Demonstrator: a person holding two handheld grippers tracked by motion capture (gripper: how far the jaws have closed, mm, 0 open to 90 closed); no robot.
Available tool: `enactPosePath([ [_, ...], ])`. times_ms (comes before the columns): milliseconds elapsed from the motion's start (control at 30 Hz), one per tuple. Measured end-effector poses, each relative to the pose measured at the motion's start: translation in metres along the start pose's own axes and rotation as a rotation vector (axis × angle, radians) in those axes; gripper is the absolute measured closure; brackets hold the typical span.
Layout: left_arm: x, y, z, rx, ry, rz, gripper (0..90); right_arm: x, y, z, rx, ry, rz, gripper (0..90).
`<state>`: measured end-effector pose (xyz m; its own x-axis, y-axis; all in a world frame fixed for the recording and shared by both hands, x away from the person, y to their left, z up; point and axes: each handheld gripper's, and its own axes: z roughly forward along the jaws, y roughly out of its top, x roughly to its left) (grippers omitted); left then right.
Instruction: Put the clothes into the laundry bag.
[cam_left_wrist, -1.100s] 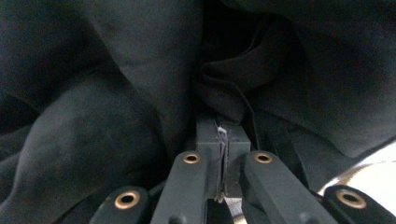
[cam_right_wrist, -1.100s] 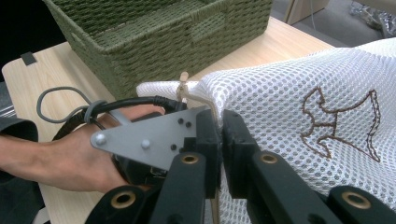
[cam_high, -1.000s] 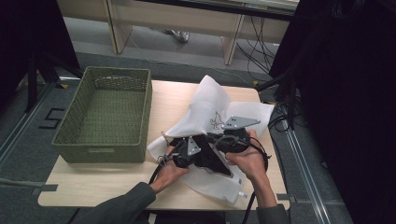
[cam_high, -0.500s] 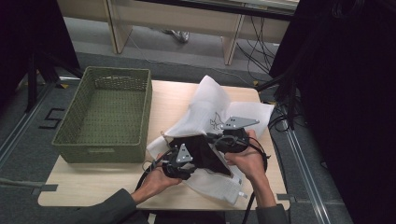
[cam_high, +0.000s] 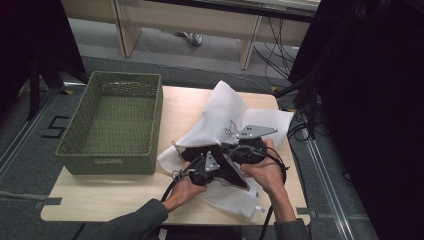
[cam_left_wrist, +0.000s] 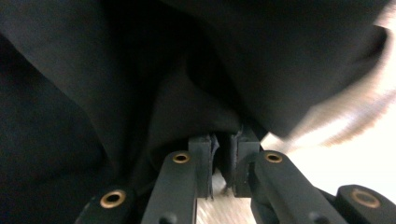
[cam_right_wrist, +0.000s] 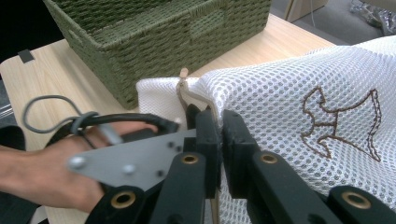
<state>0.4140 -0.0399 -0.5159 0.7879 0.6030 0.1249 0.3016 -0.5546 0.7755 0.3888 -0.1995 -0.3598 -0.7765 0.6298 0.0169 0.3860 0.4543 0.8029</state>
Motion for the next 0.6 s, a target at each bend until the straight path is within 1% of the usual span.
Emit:
enactPosePath([
  [33, 0.003, 0.001, 0.001, -0.001, 0.007, 0.017, 82.3, 0.000, 0.000, 0.000, -0.001, 0.004, 0.003, 87.1],
  [67, 0.003, 0.001, 0.002, -0.004, 0.001, 0.010, 82.0, 0.000, 0.000, 0.000, 0.001, 0.007, 0.001, 87.1],
  [100, 0.003, 0.001, 0.002, -0.014, 0.006, 0.013, 81.1, -0.001, 0.000, 0.000, -0.001, 0.002, -0.008, 87.1],
  [133, 0.002, 0.000, -0.001, 0.001, 0.004, 0.019, 79.0, -0.002, 0.000, 0.000, -0.002, 0.008, -0.011, 87.1],
  [167, 0.002, 0.000, -0.004, 0.009, -0.004, 0.031, 75.6, -0.002, 0.000, 0.000, 0.000, 0.006, -0.004, 87.1],
  [200, -0.003, -0.002, -0.008, 0.018, -0.035, -0.038, 71.8, -0.002, 0.000, 0.000, -0.002, 0.008, -0.011, 87.1],
  [233, -0.003, -0.003, -0.011, 0.024, -0.087, -0.036, 67.7, -0.002, -0.001, 0.001, -0.002, 0.010, -0.008, 87.1],
  [267, -0.002, -0.004, -0.016, 0.025, -0.083, -0.024, 63.0, -0.001, -0.001, 0.001, -0.003, 0.010, -0.015, 87.1],
  [300, -0.002, -0.006, -0.023, 0.014, -0.087, -0.030, 59.6, -0.001, -0.001, 0.001, 0.000, 0.009, -0.016, 87.1],
  [333, -0.001, -0.009, -0.034, 0.024, -0.070, -0.025, 55.5, -0.001, -0.001, 0.002, 0.003, 0.010, -0.013, 87.1],
  [367, 0.001, -0.011, -0.042, 0.025, -0.072, -0.038, 51.6, -0.001, -0.001, 0.001, 0.005, -0.004, -0.020, 87.1],
  [400, 0.004, -0.014, -0.050, 0.023, -0.063, -0.040, 48.8, -0.001, -0.001, 0.002, 0.000, -0.005, -0.024, 87.1],
  [433, 0.007, -0.017, -0.056, 0.026, -0.062, -0.051, 45.9, -0.001, -0.001, 0.002, 0.002, -0.012, -0.026, 87.1],
  [467, 0.010, -0.019, -0.063, 0.034, -0.044, -0.055, 44.9, 0.000, -0.001, 0.003, 0.004, -0.006, -0.018, 87.1],
  [500, 0.015, -0.023, -0.069, 0.037, -0.037, -0.050, 44.1, -0.001, -0.001, 0.004, 0.005, -0.005, -0.029, 87.1],
  [533, 0.018, -0.027, -0.074, 0.034, -0.033, -0.072, 43.7, -0.001, -0.001, 0.004, 0.008, -0.006, -0.041, 87.1],
  [567, 0.023, -0.032, -0.080, 0.047, -0.030, -0.075, 43.6, 0.002, -0.002, 0.004, 0.015, -0.006, -0.011, 87.1],
  [600, 0.027, -0.037, -0.086, 0.051, -0.024, -0.080, 43.4, 0.002, -0.002, 0.004, 0.020, -0.005, -0.030, 87.0],
])
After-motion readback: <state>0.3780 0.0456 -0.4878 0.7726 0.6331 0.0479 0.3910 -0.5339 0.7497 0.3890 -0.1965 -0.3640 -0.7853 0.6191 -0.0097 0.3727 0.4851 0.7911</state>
